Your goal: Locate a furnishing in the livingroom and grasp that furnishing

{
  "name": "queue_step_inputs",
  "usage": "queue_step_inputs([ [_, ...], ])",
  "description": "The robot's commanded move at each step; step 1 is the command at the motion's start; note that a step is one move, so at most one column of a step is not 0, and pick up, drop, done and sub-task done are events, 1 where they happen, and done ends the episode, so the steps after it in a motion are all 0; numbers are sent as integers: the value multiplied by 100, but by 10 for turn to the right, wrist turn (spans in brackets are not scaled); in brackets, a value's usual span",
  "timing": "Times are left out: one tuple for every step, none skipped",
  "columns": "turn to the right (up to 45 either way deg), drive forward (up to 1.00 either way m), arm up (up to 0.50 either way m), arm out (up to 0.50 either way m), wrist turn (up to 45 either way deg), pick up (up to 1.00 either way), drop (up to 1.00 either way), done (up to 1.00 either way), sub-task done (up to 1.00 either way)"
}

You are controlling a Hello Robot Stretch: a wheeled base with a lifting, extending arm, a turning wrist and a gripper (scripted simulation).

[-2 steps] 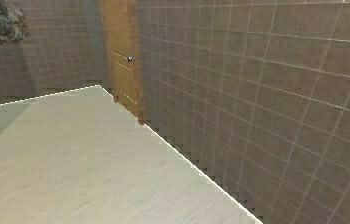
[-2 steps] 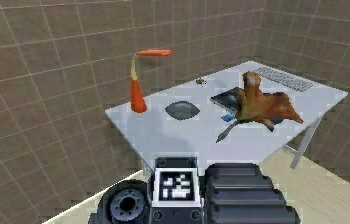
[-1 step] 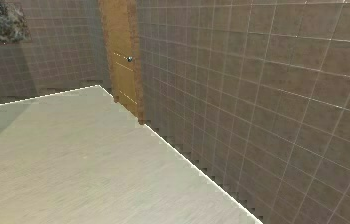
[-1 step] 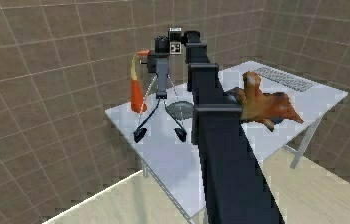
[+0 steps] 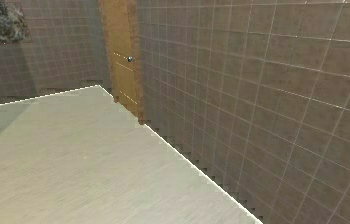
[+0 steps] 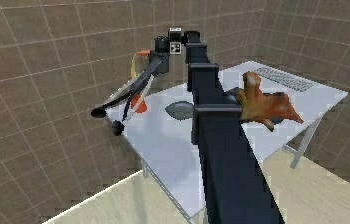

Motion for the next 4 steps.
queue_step_inputs([
  [0,0,0,0,450,0,0,0,0],
  [0,0,0,0,450,0,0,0,0],
  [0,0,0,0,390,0,0,0,0],
  [0,0,0,0,0,100,0,0,0],
])
